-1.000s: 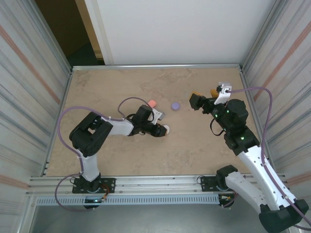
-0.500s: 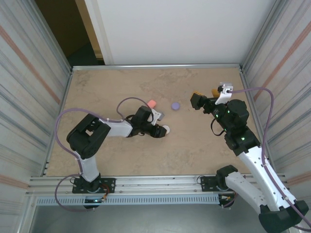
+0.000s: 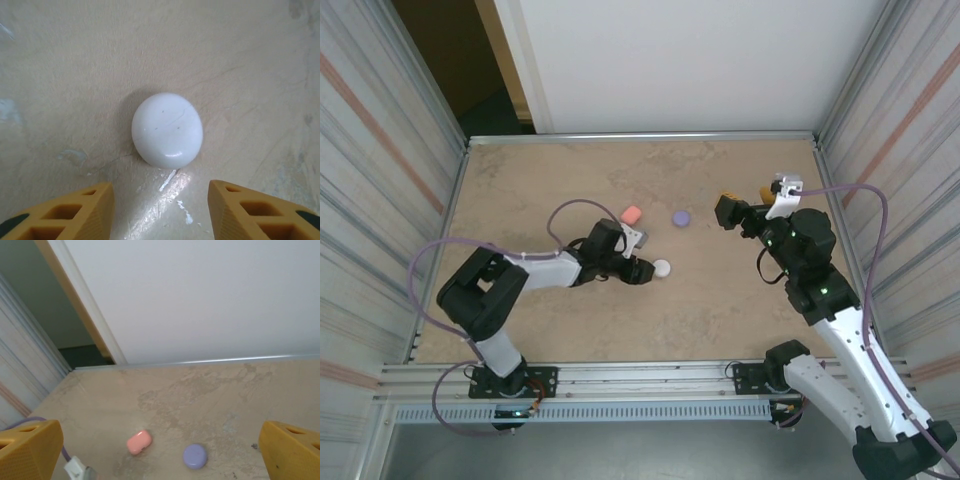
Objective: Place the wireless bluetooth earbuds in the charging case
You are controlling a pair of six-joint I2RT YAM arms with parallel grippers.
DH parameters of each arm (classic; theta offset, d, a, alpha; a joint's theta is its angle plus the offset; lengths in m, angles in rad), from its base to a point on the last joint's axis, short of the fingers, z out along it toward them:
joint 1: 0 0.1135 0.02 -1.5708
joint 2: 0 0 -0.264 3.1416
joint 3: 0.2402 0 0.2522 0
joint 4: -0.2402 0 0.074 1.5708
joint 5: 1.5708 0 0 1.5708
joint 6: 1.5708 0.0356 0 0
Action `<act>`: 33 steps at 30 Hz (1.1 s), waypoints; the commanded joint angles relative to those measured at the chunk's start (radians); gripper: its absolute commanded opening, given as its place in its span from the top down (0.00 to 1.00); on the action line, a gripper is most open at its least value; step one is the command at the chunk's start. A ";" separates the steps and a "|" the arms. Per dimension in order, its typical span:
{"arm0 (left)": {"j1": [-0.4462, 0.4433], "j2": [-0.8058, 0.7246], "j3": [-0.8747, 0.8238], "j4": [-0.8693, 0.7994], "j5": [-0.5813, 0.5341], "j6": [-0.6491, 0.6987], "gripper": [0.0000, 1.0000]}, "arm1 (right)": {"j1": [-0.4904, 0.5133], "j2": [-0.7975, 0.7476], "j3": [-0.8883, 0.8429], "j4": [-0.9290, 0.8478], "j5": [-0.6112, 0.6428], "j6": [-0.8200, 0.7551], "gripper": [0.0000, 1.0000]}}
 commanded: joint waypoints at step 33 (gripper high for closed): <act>0.441 -0.937 -0.387 0.119 -0.762 0.242 0.02 | -0.243 0.061 -0.150 -0.022 0.016 -0.093 0.01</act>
